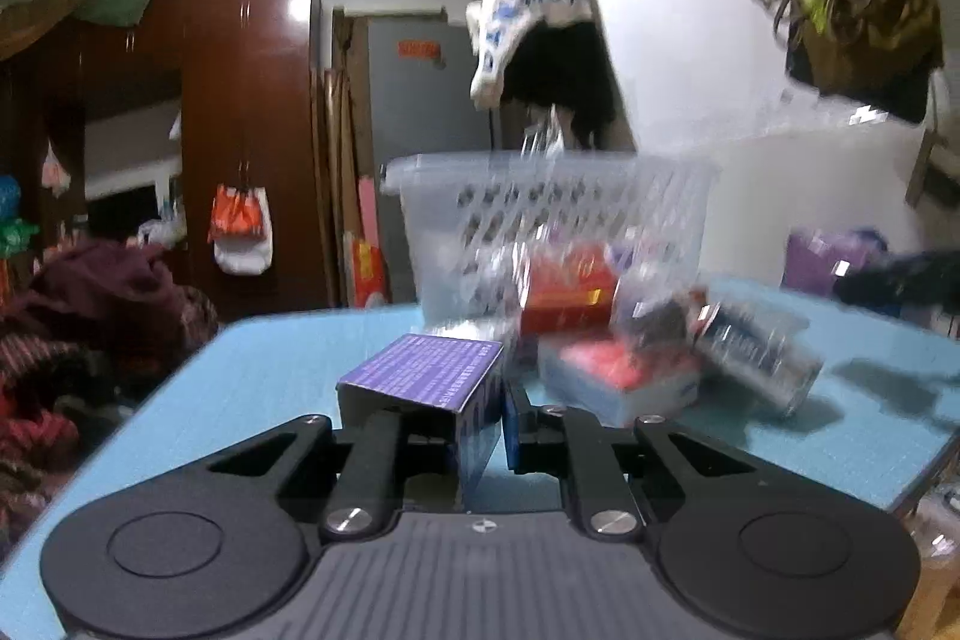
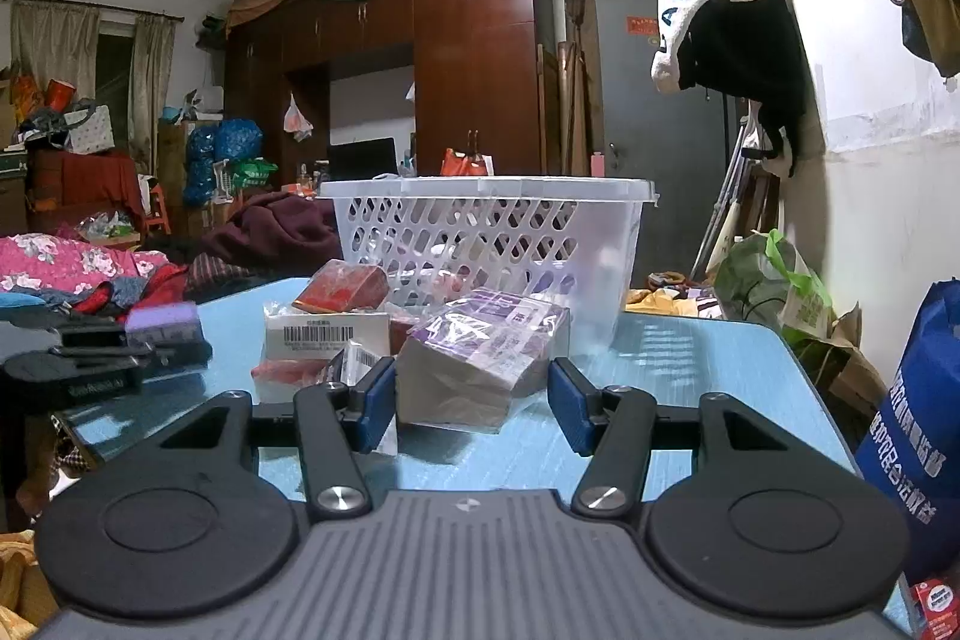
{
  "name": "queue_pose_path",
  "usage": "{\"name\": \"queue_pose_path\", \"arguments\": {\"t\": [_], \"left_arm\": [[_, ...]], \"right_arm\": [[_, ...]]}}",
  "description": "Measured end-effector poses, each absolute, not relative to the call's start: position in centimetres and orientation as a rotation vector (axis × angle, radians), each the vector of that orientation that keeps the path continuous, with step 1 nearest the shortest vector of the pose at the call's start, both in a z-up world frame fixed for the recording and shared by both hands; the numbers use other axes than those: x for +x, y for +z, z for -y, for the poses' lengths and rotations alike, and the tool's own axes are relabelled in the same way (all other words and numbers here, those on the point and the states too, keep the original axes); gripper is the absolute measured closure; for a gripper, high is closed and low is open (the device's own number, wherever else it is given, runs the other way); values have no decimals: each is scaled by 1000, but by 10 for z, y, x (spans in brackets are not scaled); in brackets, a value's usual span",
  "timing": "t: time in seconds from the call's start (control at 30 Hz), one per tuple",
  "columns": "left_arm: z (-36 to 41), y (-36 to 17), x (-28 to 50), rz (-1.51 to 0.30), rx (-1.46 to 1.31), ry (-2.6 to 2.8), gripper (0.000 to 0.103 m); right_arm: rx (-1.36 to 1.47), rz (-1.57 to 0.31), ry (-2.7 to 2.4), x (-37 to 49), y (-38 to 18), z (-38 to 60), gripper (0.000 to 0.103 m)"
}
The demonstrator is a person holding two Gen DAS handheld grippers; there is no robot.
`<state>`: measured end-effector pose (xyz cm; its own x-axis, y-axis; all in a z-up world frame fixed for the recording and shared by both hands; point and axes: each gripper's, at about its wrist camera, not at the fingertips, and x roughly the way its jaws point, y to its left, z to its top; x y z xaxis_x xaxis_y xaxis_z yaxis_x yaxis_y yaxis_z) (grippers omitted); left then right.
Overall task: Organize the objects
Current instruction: 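Lift both boxes over the white basket and open both grippers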
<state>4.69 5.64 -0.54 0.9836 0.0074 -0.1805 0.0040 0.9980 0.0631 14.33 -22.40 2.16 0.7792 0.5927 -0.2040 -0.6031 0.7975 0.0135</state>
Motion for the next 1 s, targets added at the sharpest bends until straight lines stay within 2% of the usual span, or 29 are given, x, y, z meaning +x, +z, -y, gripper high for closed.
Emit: {"name": "queue_pose_path", "arguments": {"t": [0.2, 0.37, 0.5, 0.6, 0.63, 0.67, 0.7, 0.73, 0.77, 0.8, 0.83, 1.0], "left_arm": [[-50, 34, 58, -92, 59, -52, 86], [-45, 101, 124, -76, 14, -115, 86], [-37, 139, 198, -187, -6, -118, 86], [-36, 144, 240, -300, -21, -83, 83], [-37, 143, 254, -359, -32, -81, 72], [-39, 141, 265, -412, -49, -89, 52], [-40, 139, 279, -471, -65, -90, 41], [-41, 138, 287, -508, -79, -75, 27], [-43, 138, 291, -529, -92, -53, 23], [-44, 137, 292, -546, -104, -48, 22], [-45, 135, 289, -554, -110, -57, 22], [-51, 131, 260, -566, -111, -132, 18]], "right_arm": [[-49, -168, 658, 147, 37, 218, 45], [-84, -99, 649, 177, 92, 191, 45], [-145, -113, 602, 220, 125, 161, 46], [-178, -182, 567, 254, 131, 146, 46], [-179, -212, 566, 265, 131, 142, 45], [-180, -257, 576, 277, 130, 139, 45], [-172, -285, 570, 284, 128, 138, 44], [-167, -293, 551, 288, 128, 137, 37], [-162, -304, 523, 292, 129, 136, 30], [-154, -317, 514, 293, 129, 138, 13], [-150, -338, 527, 292, 128, 139, 2], [-139, -334, 541, 268, 124, 158, 0]]}}
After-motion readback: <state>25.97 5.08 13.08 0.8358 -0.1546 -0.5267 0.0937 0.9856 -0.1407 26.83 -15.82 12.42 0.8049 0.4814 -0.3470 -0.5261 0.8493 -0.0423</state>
